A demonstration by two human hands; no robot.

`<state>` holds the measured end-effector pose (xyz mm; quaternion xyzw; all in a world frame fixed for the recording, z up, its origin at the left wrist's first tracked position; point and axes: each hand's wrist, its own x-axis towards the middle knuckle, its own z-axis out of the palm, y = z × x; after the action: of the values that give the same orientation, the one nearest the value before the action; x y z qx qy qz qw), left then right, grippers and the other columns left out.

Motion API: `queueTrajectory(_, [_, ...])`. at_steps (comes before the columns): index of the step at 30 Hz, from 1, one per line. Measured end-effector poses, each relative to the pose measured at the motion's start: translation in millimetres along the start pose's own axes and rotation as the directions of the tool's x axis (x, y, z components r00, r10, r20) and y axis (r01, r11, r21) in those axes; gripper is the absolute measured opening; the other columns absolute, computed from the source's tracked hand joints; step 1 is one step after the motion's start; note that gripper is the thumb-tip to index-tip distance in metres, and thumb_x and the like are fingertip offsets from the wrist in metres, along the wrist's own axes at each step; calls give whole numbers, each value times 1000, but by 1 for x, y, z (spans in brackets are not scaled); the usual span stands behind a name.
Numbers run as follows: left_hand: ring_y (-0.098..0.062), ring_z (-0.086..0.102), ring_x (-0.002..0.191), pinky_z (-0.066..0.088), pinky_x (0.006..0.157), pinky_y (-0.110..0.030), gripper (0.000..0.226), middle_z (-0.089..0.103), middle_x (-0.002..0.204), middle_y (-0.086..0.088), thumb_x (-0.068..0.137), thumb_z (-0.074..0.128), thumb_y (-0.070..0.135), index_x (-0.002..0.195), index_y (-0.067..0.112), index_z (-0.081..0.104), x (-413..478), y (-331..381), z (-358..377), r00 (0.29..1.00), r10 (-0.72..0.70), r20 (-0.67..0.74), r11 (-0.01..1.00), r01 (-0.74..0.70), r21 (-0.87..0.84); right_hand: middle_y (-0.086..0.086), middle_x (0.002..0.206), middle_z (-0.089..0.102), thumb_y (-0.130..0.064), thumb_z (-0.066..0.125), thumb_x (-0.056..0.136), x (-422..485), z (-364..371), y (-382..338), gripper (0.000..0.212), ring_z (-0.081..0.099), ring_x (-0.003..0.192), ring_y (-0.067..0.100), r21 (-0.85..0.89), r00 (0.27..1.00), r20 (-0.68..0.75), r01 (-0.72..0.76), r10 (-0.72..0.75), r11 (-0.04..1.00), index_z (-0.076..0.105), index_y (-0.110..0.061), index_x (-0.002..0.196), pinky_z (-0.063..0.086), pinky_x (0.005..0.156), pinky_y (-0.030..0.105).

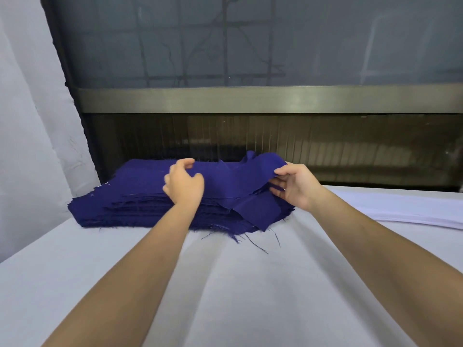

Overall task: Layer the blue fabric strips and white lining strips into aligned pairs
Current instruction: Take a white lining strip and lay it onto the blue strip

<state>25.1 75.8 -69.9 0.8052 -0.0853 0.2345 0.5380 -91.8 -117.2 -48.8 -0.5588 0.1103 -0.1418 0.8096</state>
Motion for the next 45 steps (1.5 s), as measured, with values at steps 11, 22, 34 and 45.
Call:
queueTrajectory(11, [-10, 51, 101, 48, 84, -31, 75, 48, 115, 11, 73, 64, 63, 136, 26, 46, -27, 25, 27, 817, 312, 486, 939, -342, -26, 2, 94, 63, 3, 46, 91, 3, 20, 8, 25, 58, 94, 24, -370, 977, 118, 207, -175, 906, 58, -17, 101, 44, 84, 37])
queueTrajectory(22, [-14, 58, 95, 47, 82, -30, 32, 66, 100, 7, 93, 45, 7, 117, 19, 64, -24, 31, 26, 944, 73, 322, 953, 29, -301, 1, 112, 55, -14, 67, 84, 11, 34, 23, 40, 52, 112, 19, -761, 955, 41, 220, -294, 610, 54, -10, 122, 41, 88, 26])
queueTrajectory(34, [-18, 53, 75, 44, 71, -33, 27, 57, 79, 1, 94, 44, 9, 75, 23, 55, -9, 39, 0, 927, -247, 282, 761, 365, -536, 3, 96, 61, -16, 60, 89, 27, 57, 25, 4, 55, 103, 29, -915, 965, -140, -41, -221, 402, 58, -19, 87, 34, 91, 38])
queueTrajectory(45, [-21, 46, 78, 39, 74, -38, 27, 49, 73, 2, 93, 44, 10, 71, 23, 53, -7, 44, -2, 924, -272, 270, 722, 381, -578, 8, 79, 65, -16, 55, 85, 8, 14, -15, 9, 58, 72, 25, -213, 944, -308, 50, -116, 976, 59, -15, 76, 47, 68, 30])
